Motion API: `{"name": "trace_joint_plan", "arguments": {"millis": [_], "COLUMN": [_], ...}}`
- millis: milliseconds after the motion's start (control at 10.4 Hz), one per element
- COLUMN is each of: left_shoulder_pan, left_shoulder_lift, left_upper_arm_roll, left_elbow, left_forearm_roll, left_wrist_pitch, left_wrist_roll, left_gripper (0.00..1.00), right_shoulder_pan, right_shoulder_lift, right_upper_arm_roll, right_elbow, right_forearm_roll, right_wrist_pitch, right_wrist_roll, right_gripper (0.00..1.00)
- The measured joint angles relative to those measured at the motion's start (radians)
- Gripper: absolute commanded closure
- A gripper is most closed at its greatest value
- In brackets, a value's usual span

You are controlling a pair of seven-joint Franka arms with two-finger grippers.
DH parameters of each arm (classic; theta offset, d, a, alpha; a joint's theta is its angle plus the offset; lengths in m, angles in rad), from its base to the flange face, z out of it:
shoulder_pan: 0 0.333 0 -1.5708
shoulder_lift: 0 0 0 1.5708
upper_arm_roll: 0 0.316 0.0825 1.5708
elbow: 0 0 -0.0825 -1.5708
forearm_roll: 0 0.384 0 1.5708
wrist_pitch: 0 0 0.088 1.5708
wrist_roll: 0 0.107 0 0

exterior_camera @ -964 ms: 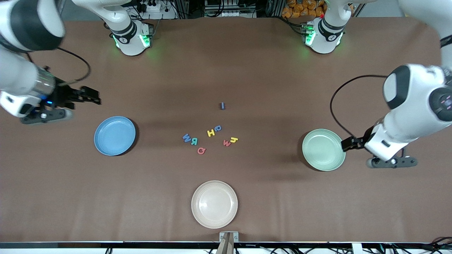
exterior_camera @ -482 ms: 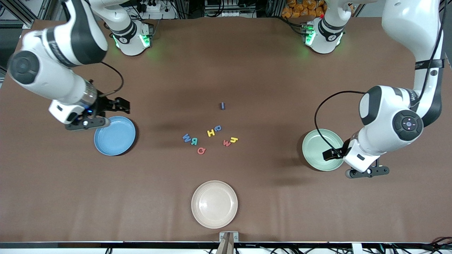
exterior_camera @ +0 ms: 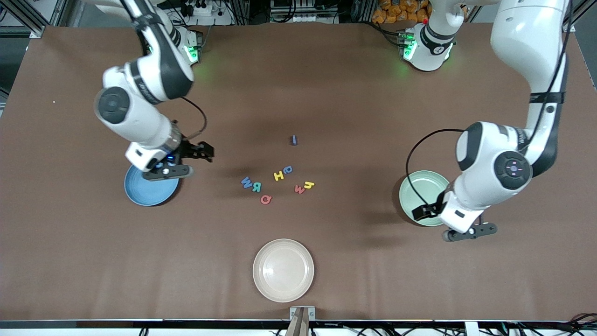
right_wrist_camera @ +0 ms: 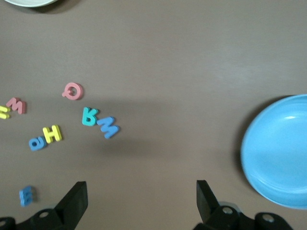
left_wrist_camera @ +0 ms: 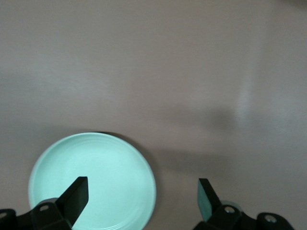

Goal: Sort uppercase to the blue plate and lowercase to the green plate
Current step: 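Lower the right gripper over the letters while the left gripper approaches them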

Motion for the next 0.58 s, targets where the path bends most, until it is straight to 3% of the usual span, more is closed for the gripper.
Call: {"name": "trace_joint_plan", "arguments": {"millis": [579], "left_shoulder_pan": [-0.132], "left_shoulder_lift": [0.020], "left_upper_arm_roll": [-0.001], "left_elbow": [-0.021], "left_forearm_roll": [0.000], "left_wrist_pitch": [0.009], "left_wrist_roll": [-0.112], "left_gripper": [0.00], "right_shoulder_pan": [0.117], "right_shoulder_lift": [0.165], "right_upper_arm_roll": [0.000], "right_elbow": [-0.044], "right_forearm_roll": [0.001], "right_wrist_pitch": [0.294], "right_wrist_roll": [0.112], "right_gripper": [0.05]}}
